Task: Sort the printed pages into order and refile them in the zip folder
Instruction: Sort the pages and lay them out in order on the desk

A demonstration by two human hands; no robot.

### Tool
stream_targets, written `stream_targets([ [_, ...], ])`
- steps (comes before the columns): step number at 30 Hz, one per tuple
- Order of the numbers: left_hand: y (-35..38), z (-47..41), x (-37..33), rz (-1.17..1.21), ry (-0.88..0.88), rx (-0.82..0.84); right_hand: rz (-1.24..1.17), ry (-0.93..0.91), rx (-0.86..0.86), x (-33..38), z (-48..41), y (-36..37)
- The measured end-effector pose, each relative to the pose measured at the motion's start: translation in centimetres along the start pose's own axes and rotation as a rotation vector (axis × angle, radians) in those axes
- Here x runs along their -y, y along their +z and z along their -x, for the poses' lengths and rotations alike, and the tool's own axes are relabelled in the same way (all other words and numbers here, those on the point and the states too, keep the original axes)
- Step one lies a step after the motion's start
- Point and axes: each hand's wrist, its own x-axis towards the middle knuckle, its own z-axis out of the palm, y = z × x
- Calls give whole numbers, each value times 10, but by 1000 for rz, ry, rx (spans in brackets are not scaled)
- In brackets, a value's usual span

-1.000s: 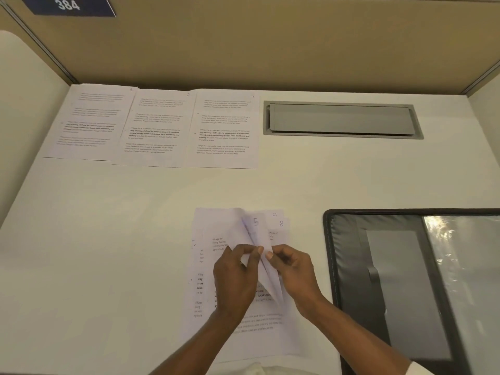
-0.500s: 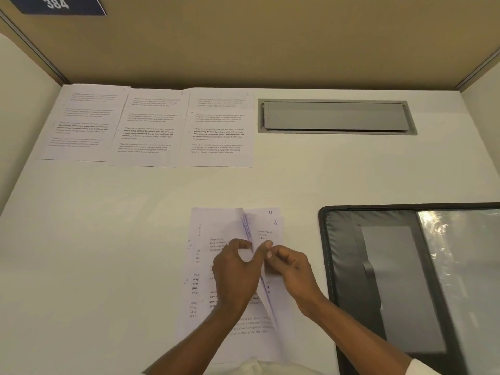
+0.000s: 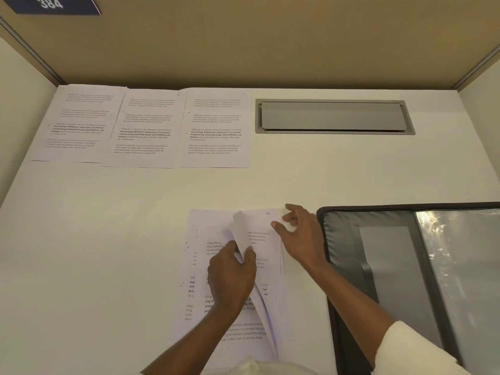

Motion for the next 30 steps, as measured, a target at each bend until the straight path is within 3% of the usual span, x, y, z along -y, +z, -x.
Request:
stream_targets([
  [6, -1, -1, 0, 18, -8, 9, 94, 223, 157, 19, -19, 1],
  [17, 2, -1, 5, 15, 2, 32, 285, 132, 114, 21, -16, 1],
  [30, 2, 6, -3, -92, 51, 90, -29, 174, 40, 30, 24, 6],
])
